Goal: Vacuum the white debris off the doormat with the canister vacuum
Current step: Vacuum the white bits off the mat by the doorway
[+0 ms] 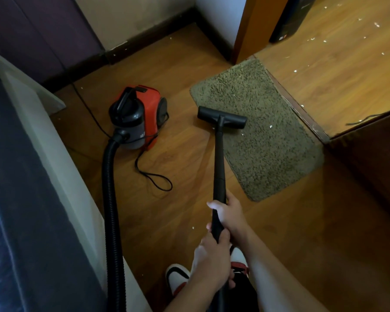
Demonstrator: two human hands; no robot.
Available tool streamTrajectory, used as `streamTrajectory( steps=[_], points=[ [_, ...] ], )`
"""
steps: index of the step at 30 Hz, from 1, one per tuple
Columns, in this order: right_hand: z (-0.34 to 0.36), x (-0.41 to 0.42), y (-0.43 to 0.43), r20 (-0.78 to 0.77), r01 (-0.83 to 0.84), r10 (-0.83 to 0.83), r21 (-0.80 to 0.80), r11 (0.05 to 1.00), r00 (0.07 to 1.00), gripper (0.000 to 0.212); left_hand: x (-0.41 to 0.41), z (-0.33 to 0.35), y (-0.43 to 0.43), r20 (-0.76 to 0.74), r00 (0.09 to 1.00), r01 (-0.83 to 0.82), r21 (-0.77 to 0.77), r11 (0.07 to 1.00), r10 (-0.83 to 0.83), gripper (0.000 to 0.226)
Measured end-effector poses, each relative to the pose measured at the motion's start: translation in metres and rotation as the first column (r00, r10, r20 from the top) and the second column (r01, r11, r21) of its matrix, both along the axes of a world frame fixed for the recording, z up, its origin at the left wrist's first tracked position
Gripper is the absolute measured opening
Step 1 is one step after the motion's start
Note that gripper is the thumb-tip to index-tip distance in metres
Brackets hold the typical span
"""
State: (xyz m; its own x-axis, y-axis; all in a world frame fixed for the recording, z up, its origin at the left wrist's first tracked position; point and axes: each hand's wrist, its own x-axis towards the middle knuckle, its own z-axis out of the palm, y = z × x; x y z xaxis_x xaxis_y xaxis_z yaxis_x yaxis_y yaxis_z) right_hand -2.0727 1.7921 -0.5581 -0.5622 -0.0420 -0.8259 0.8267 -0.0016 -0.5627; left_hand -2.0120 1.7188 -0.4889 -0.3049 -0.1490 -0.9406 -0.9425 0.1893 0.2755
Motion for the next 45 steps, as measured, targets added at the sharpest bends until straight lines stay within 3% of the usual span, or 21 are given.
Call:
streamTrajectory(
  steps=[8, 15, 20, 26, 36, 45],
  points=[
    [-0.008, -0.021, 0.01, 0.038, 0.029, -0.029, 0.013, 1.0, 0.999, 0.032, -0.021, -0.003, 0.008, 0.023, 1.0, 0.021, 0.006, 1.0, -0.021, 0.039],
    [-0.001, 0.0, 0.0, 0.089, 0.001, 0.003, -0.045, 0.999, 0.996, 0.028, -0.004, 0.007, 0.0, 0.018, 1.0, -0.009, -0.017, 1.0, 0.01, 0.014],
    [-0.002, 0.017, 0.001, 0.085, 0.043, -0.039, -0.042, 0.998, 0.996, 0.034, 0.01, 0.006, -0.001, 0.053, 0.996, 0.071, -0.012, 0.997, -0.07, 0.036],
    [-0.008, 0.031, 0.011, 0.065, 0.101, -0.1, -0.014, 0.995, 0.993, 0.033, 0.02, 0.001, 0.008, 0.079, 0.995, 0.057, 0.017, 0.998, -0.058, 0.035],
    [-0.005, 0.042, 0.036, 0.054, 0.256, -0.257, 0.024, 0.966, 0.965, 0.038, 0.019, -0.008, 0.018, 0.072, 0.971, 0.225, 0.069, 0.972, -0.229, 0.042],
    [-0.001, 0.025, 0.008, 0.017, 0.073, -0.073, -0.037, 0.997, 0.997, 0.034, 0.02, -0.005, 0.007, 0.055, 0.997, 0.061, -0.042, 0.997, -0.059, 0.037]
  ],
)
